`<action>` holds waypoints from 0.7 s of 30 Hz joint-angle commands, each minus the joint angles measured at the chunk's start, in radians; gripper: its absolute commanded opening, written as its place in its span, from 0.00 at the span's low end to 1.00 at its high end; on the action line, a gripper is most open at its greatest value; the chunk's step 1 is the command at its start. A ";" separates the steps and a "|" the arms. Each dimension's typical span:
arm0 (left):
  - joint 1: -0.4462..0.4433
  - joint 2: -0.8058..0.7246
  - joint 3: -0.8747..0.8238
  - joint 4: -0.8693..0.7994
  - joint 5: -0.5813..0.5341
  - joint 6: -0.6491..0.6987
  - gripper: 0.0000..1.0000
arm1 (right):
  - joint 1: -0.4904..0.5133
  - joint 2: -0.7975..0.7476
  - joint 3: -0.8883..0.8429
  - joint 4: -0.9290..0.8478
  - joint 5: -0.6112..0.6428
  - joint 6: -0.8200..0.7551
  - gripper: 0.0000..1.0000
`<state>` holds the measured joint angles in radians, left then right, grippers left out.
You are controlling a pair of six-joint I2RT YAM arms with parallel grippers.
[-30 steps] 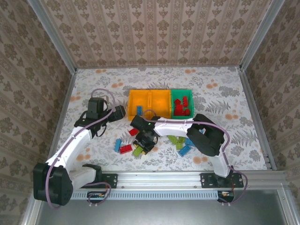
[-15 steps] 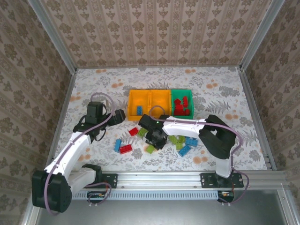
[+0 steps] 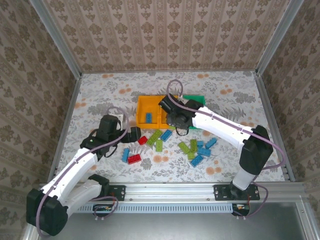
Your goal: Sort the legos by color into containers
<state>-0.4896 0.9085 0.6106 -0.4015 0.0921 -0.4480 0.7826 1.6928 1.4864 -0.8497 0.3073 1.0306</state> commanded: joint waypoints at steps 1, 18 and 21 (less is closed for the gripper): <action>-0.066 -0.004 -0.009 -0.070 -0.058 -0.002 1.00 | -0.034 0.045 0.066 -0.008 0.122 -0.217 0.24; -0.371 0.083 0.026 -0.263 -0.113 -0.148 0.95 | -0.150 0.399 0.345 -0.017 0.076 -0.518 0.31; -0.422 0.109 0.057 -0.304 -0.143 -0.098 0.94 | -0.160 0.420 0.357 -0.017 0.026 -0.550 0.33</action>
<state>-0.8787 1.0027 0.6182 -0.6373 -0.0109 -0.5644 0.6331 2.0907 1.8061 -0.8452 0.3740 0.5419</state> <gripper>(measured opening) 0.941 0.328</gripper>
